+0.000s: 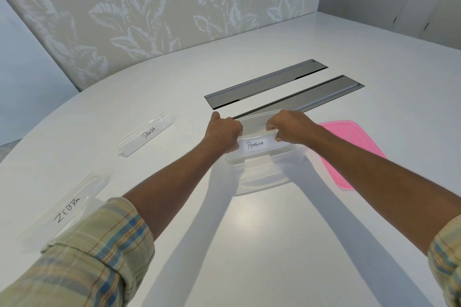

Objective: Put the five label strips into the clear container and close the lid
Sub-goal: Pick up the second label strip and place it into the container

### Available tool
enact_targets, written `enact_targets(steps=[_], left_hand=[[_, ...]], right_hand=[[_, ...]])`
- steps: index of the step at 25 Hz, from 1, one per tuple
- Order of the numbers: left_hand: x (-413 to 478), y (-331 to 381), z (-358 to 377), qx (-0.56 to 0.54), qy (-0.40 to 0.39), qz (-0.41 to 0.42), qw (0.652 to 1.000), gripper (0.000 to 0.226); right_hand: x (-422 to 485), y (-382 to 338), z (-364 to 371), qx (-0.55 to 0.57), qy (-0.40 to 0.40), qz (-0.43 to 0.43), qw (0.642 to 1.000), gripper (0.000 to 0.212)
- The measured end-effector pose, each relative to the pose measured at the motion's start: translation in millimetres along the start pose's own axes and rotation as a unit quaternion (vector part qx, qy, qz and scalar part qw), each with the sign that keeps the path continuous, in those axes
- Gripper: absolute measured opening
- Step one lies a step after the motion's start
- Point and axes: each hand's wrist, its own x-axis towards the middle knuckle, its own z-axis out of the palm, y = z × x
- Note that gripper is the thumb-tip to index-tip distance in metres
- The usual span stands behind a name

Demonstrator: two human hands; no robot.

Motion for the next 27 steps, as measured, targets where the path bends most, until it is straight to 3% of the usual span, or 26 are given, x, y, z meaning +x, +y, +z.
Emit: enact_targets(steps=[10,16,20,23,27], left_hand=[[1.4,-1.3,10.9,-0.023,-0.01,-0.008,1.0,0.03],[-3.3,-3.0,9.5,-0.069,0.002,-0.013,0.998,0.032],[-14.9,-11.4,-6.3,-0.167,0.106,-0.027,0.98,0.021],[-29.3,-27.6,-17.8,-0.258,0.181,-0.08,0.946,0.021],[-50.4,-73.3,-15.1,-0.32,0.206,-0.159,0.911,0.023]], right_hand=[[-1.9,-4.5,11.7,-0.024,0.055,-0.009,0.998,0.038],[-5.7,-8.8,6.9,-0.025,0.049,-0.009,0.998,0.039],[-7.8,-9.5,-4.3,0.014,0.051,-0.005,0.999,0.034],[-5.6,-15.9,-19.2,0.033,0.109,-0.01,0.993,0.017],[11.5,-41.7,-43.2,0.066,0.198,-0.009,0.978,0.018]])
